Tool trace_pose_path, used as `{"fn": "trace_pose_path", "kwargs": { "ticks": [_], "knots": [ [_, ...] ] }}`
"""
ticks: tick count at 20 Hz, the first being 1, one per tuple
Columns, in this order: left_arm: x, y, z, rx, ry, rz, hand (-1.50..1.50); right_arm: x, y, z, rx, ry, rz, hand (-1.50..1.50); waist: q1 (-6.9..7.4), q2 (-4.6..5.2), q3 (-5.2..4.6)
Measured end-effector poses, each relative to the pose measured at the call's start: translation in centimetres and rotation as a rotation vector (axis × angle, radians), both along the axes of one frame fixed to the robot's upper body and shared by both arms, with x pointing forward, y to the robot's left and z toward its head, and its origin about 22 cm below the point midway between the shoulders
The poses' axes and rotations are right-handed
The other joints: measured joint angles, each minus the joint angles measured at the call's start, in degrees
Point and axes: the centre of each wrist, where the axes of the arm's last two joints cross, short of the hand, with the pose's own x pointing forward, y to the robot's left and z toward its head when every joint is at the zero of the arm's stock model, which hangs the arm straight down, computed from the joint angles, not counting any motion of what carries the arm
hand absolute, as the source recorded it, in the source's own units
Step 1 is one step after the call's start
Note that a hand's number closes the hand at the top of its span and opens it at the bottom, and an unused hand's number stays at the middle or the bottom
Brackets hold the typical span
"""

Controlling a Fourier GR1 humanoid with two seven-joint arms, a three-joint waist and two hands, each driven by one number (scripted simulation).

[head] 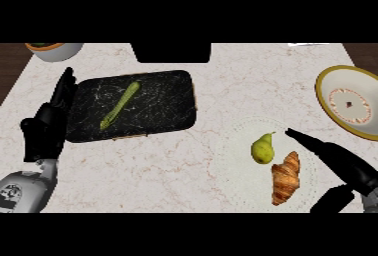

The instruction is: Pick the croissant from the placemat and place it in the bowl

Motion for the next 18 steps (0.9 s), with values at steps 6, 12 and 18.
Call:
{"fn": "trace_pose_path", "kwargs": {
  "ticks": [6, 12, 18],
  "knots": [
    [0.3, 0.4, 0.3, -0.004, -0.004, 0.003, 0.0, 0.8, 0.9, -2.1, -0.008, 0.012, -0.002, -1.5, -0.05, 0.01, 0.0],
    [0.1, 0.6, 0.5, -0.002, 0.0, 0.003, 0.0, 0.9, 1.4, -4.2, -0.008, 0.027, 0.007, -1.5, -0.08, 0.0, 0.01],
    [0.0, 0.1, 0.2, -0.004, -0.007, 0.003, 0.0, 1.8, 2.2, -6.0, -0.03, -0.013, 0.047, 1.5, 0.0, -0.22, -0.21]
  ]
}}
